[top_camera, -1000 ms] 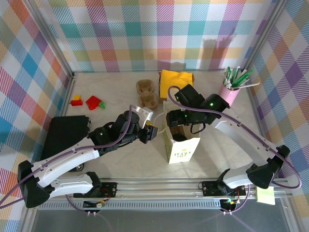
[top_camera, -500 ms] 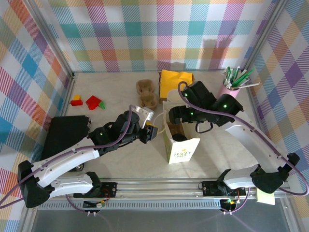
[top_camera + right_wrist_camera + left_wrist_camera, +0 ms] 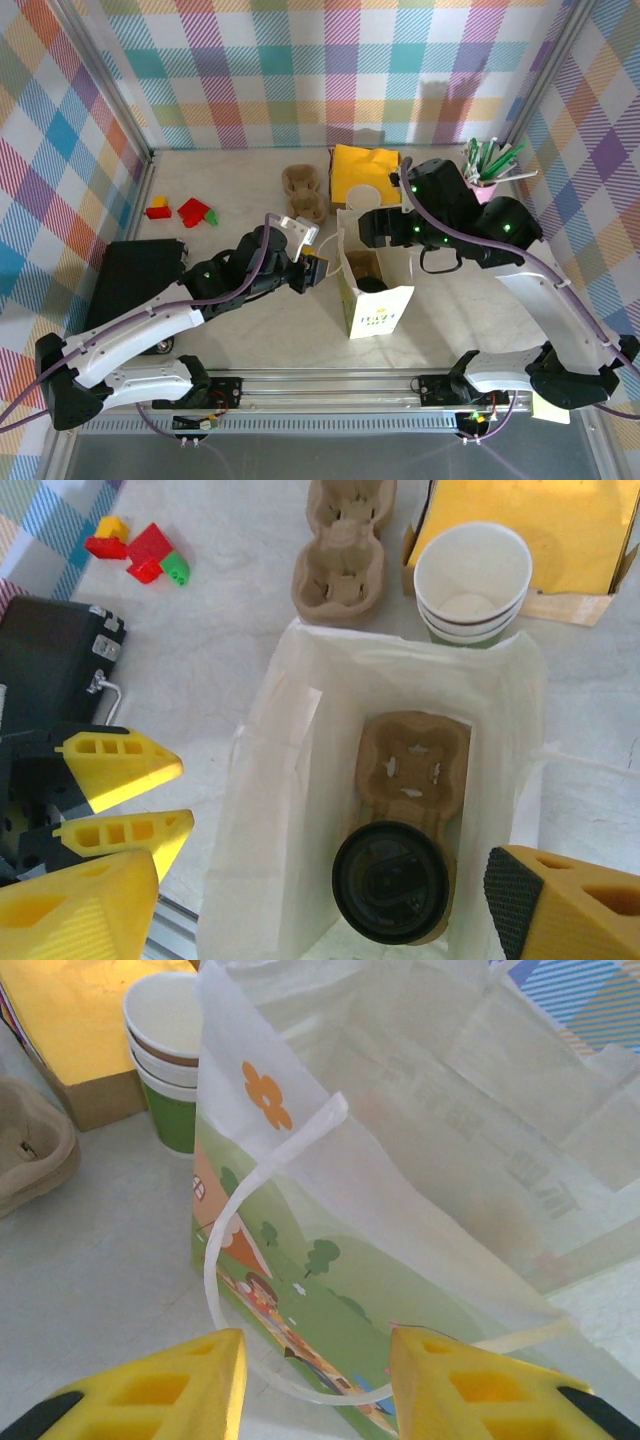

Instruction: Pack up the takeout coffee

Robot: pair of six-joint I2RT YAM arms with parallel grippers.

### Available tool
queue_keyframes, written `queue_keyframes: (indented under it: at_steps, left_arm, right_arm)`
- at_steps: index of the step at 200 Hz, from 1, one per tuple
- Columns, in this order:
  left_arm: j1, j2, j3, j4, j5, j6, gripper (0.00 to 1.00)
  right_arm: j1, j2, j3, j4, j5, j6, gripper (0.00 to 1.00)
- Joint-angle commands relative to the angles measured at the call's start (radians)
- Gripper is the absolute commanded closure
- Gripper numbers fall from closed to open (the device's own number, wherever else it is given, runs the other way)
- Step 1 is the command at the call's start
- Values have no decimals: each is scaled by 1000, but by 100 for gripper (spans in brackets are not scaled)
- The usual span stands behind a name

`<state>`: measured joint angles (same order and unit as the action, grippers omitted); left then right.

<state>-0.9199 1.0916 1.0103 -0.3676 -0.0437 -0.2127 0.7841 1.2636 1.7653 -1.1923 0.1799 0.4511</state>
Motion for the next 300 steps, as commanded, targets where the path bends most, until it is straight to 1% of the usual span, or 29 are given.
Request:
queue_keyframes:
  at_steps: [1,28,45,75,109,157,178,210,237,254,273,300]
  left_arm:
    - [10,-30,49,-17,4,-4,58]
    - [10,-42,74,-38,1,-13,57]
    - [10,-48,98,-59,-8,-19,57]
    - [10,-55,133,-91,-22,-31,57]
    - [10,-71,150,-101,-37,-43,53]
    - [10,-58,204,-155,-80,-76,50]
    - [12,-45,223,-164,-87,-102,47]
    - [18,1,263,-177,-68,-142,46]
    - [27,35,278,-164,-55,-150,46]
    - [36,52,275,-144,-42,-154,46]
    - [42,80,284,-142,-31,-153,46]
    - [47,112,288,-129,-14,-148,47]
  right_arm:
    - [-14,-18,45,-26,23,-33,14]
    - [-58,-18,82,-30,18,-61,14]
    - [-103,-20,102,-31,2,-79,14]
    - [-212,-9,135,-26,-52,-120,15]
    - [-316,24,204,-40,-51,-174,15]
    - [-474,84,265,-7,-72,-248,15]
    - [-555,122,275,9,-88,-276,15]
    - [-717,178,246,46,-177,-310,16]
    - [-837,238,224,84,-245,-326,18]
    - [-891,277,205,120,-275,-329,20]
    - [-938,326,187,165,-295,-326,23]
    - [-982,395,174,236,-302,-306,32]
